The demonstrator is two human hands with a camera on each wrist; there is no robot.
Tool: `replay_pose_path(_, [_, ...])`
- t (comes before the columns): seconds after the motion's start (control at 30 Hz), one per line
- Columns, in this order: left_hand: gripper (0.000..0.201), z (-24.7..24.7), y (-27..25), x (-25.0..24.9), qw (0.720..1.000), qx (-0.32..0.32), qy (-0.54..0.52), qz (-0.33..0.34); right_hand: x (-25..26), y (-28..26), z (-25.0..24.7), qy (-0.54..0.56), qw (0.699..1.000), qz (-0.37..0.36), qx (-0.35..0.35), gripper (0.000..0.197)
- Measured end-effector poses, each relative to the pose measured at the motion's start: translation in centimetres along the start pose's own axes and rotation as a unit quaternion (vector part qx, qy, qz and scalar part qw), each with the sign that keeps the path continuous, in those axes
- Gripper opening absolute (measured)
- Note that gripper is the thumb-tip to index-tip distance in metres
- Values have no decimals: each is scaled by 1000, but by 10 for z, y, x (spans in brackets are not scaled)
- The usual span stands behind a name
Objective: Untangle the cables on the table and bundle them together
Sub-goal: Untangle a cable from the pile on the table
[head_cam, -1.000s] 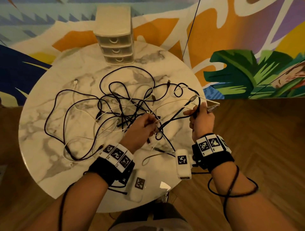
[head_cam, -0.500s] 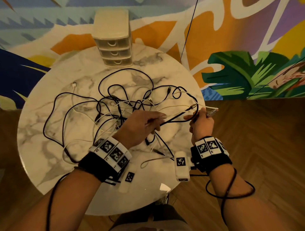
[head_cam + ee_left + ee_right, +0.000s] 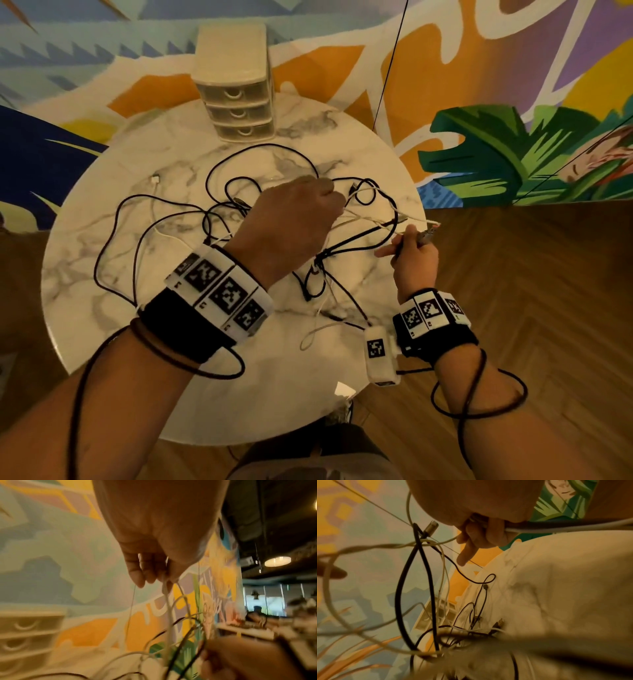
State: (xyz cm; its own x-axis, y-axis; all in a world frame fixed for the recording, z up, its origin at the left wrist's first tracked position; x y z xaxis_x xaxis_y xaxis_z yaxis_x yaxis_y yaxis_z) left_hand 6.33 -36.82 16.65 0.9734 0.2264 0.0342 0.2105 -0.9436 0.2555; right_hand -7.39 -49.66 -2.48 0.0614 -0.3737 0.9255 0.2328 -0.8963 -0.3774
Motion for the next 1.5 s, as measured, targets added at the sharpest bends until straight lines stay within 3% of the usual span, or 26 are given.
replay_pose_path(0.07, [12,-1,3,4,984,15,-160,-76,2,1,3,1,1000,0,-1,44])
replay_pose_path(0.13, [16,33,-13,12,902,139,-354,-204,5,5,-4,4,999,15,-34,45])
replay_pose_path(0.17, [19,50,-29,11,864,221,-388,-231,6,8,-12,7,998,29,-58,47])
replay_pose_path(0.2, [21,64,-46,10,852,300,-368,-221,4,12,-23,12,996,46,-81,47])
replay_pose_path(0.27, [27,72,-69,34,873,375,-249,-187,-2,19,-42,11,991,77,-112,47])
replay_pose_path(0.37, [31,52,-68,97,918,316,-93,-221,-8,21,-44,18,991,76,-110,48])
replay_pose_path(0.5, [43,-10,-55,149,942,100,64,-316,0,13,-23,47,991,66,-105,47])
replay_pose_path(0.6, [39,-10,-72,171,923,31,-20,-383,22,14,-12,77,991,40,-98,43])
replay_pose_path(0.63, [35,12,-84,176,900,40,-126,-415,26,15,-12,88,990,48,-103,41])
replay_pose_path(0.67, [31,38,-101,174,848,55,-263,-457,27,18,-14,93,988,63,-107,39])
replay_pose_path(0.73, [33,92,-136,151,677,104,-501,-529,21,26,-23,75,986,87,-122,36])
replay_pose_path(0.77, [37,108,-147,137,625,144,-547,-538,19,28,-27,62,986,84,-132,37])
replay_pose_path(0.8, [42,112,-152,129,617,181,-547,-536,16,29,-31,50,986,77,-141,38])
replay_pose_path(0.83, [46,106,-152,133,658,202,-499,-527,13,29,-34,44,986,71,-147,40])
replay_pose_path(0.87, [50,89,-145,146,731,198,-409,-510,11,27,-34,48,986,71,-144,42])
replay_pose_path(0.9, [51,62,-132,163,814,159,-275,-486,9,25,-31,57,986,70,-137,43])
replay_pose_path(0.93, [53,28,-120,177,865,97,-145,-471,9,23,-27,67,987,66,-130,43])
replay_pose_path(1.0, [57,-8,-118,189,865,-29,-78,-495,12,18,-20,74,988,57,-123,45])
replay_pose_path(1.03, [59,1,-127,191,823,-55,-175,-538,12,18,-18,80,987,61,-124,44])
replay_pose_path(1.07, [61,24,-138,183,744,-52,-324,-581,11,19,-15,88,986,69,-122,43])
replay_pose_path(1.13, [60,75,-148,138,552,29,-571,-607,11,19,-14,82,986,82,-118,41])
replay_pose_path(1.17, [59,83,-147,120,513,76,-615,-594,12,19,-14,75,988,80,-113,40])
replay_pose_path(1.2, [58,82,-144,109,521,122,-621,-573,13,19,-13,75,988,77,-112,40])
replay_pose_path(1.33, [52,50,-127,107,648,266,-546,-459,11,21,-26,67,985,73,-142,45])
replay_pose_path(1.43, [49,32,-134,156,818,287,-239,-437,5,26,-38,70,979,98,-163,43])
replay_pose_path(1.5, [42,25,-141,179,856,239,-27,-457,5,24,-34,77,980,105,-149,43])
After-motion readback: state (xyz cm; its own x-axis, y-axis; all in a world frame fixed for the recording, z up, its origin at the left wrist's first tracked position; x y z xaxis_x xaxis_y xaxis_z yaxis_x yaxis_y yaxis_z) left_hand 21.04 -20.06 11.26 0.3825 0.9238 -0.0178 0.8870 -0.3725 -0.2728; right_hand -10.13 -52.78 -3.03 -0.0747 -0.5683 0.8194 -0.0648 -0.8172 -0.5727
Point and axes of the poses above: each hand's wrist, its own y-axis towards the middle knuckle, its own z-axis out of the palm, x = y × z, the point moved 10 cm from there along y, towards the middle knuckle, and after that the axes turned 10 degrees about y, right-handed, at the moved point
